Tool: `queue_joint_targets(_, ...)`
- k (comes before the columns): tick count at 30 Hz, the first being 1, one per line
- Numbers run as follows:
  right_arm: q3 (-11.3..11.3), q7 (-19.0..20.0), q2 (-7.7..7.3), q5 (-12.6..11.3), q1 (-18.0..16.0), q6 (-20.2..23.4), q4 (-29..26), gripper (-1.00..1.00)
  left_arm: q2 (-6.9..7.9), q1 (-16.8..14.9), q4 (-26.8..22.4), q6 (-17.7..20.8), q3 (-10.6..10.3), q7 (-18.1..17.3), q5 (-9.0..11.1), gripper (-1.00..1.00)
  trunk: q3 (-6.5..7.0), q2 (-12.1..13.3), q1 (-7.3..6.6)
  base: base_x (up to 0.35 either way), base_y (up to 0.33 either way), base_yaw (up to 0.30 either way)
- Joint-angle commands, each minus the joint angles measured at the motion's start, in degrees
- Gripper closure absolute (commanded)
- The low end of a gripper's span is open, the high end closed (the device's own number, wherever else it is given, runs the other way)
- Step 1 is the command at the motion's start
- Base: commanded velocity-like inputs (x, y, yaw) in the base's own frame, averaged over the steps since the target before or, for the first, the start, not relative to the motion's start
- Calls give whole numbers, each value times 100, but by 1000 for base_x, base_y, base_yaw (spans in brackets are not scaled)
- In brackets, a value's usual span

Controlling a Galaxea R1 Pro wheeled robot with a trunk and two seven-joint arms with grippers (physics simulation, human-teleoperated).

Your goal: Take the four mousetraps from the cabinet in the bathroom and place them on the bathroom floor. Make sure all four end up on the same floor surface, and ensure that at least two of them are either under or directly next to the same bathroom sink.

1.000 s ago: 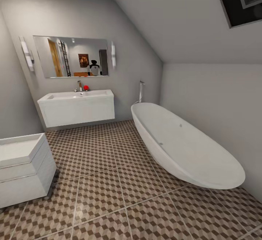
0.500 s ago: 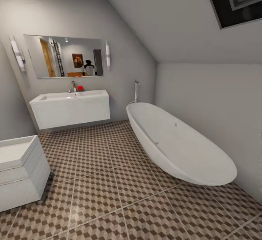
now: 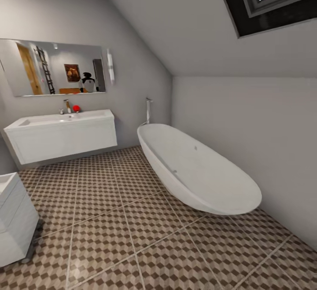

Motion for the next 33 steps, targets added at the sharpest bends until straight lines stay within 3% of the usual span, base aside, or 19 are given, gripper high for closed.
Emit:
queue_joint_targets(1,2,3,-1,6,-2,1,1,-100,-1,-1,3,-17,9,-1,31,-100,-4,-2,0,0,0,-274)
queue_joint_targets(33,-6,5,9,-37,-2,-225,1,-100,-1,-1,1,-17,8,-1,31,-100,-4,-2,0,0,0,-282)
